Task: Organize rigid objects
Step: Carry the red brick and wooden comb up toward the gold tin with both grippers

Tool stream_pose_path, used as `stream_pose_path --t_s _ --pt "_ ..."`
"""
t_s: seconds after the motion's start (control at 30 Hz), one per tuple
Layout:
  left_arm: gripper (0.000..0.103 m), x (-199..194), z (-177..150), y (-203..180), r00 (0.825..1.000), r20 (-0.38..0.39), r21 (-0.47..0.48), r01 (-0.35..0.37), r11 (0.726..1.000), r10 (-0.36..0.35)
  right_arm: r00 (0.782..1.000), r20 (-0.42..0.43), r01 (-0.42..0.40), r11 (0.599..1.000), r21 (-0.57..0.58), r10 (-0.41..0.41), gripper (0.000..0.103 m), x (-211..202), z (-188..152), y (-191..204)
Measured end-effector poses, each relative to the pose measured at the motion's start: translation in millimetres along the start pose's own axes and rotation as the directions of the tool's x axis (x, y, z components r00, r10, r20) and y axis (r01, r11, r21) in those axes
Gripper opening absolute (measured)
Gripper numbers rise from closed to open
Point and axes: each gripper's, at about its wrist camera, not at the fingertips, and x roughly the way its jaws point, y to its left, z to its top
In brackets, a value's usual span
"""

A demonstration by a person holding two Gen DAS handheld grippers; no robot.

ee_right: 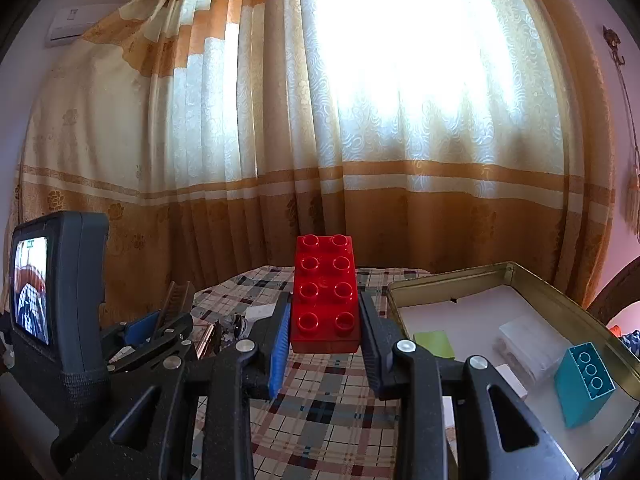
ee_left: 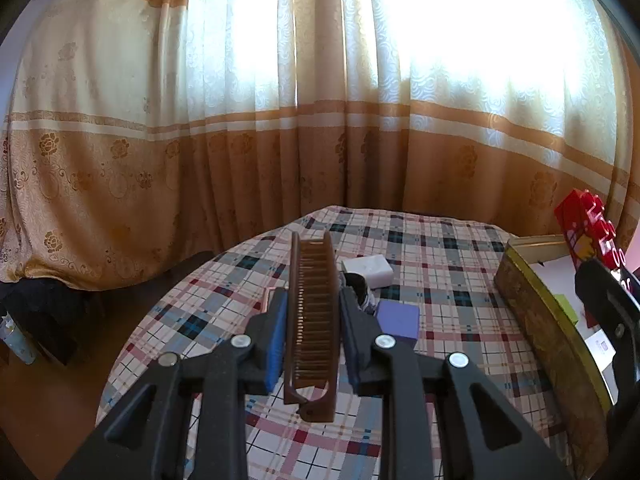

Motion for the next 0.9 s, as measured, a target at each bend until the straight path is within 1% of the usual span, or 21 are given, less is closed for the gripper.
stream_pose_path --t_s 0.63,0.9 --pt "0.024 -3.0 -0.2 -1.2 1.0 0.002 0.005 0.001 1.0 -0.001 1.0 0.009 0.005 1.0 -0.005 -0.005 0.034 -5.7 -1.3 2.4" --pt "0.024 -5.9 -1.2 -4.8 1.0 0.003 0.007 0.001 1.0 -0.002 1.0 0.019 0.006 1.0 0.02 -0.006 0.034 -11.4 -1.6 -3.7"
